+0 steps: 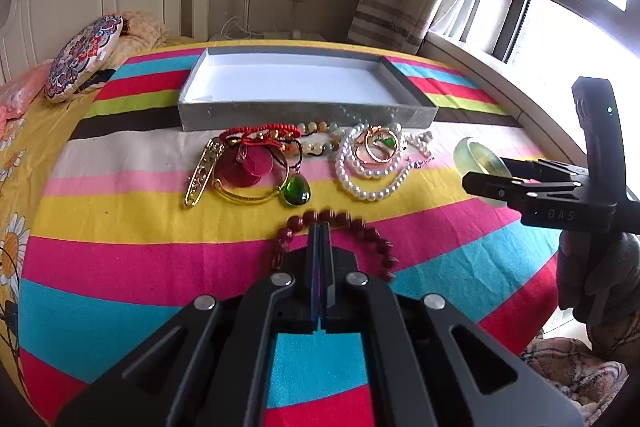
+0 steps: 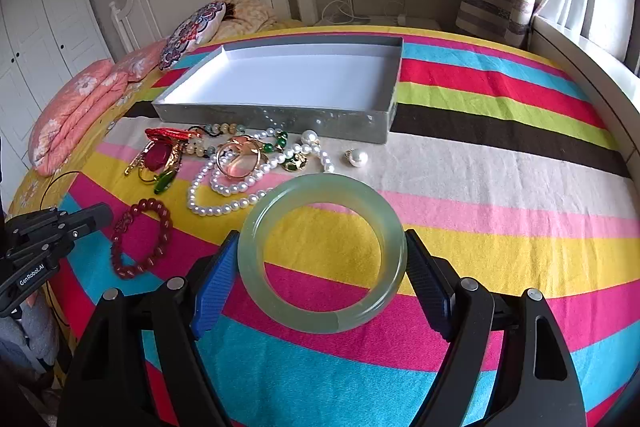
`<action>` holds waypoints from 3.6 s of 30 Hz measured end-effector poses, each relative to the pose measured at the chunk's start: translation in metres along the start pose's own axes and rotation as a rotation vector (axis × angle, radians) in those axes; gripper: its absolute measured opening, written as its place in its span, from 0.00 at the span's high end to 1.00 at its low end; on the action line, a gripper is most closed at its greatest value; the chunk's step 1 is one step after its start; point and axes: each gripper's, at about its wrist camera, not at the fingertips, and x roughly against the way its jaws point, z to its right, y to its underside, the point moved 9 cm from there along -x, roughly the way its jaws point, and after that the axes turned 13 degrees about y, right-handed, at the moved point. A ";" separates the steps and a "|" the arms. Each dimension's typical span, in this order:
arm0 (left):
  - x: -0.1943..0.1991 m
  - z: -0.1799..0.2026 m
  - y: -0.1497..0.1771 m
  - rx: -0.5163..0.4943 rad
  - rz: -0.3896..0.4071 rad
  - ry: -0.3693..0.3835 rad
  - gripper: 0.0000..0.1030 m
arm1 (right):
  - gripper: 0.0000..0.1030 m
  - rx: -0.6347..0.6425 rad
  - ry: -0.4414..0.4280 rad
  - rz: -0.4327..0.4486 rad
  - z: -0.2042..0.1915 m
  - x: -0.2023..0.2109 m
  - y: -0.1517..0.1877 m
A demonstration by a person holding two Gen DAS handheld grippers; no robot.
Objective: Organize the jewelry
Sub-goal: 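Lift the red bead bracelet with the left gripper while the right gripper lifts the jade bangle, then lower the bracelet into the tray with the left gripper while the right gripper releases the bangle, then open and withdraw both grippers from the tray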
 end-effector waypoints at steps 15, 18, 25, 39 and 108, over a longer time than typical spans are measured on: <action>-0.031 -0.015 0.021 -0.053 -0.121 -0.133 0.59 | 0.25 0.023 0.006 -0.006 -0.005 0.003 0.003; -0.032 -0.015 0.020 -0.073 -0.119 -0.152 0.89 | 0.25 0.023 0.003 -0.009 -0.005 0.003 0.004; -0.004 -0.008 -0.003 -0.069 -0.016 -0.114 0.89 | 0.25 0.016 -0.006 0.036 -0.005 0.012 -0.002; 0.018 0.010 -0.103 -0.187 0.090 -0.106 0.89 | 0.25 0.074 0.028 0.099 -0.008 0.013 -0.037; 0.023 -0.060 -0.034 0.042 0.079 -0.107 0.20 | 0.13 0.098 0.096 0.120 -0.024 0.009 -0.019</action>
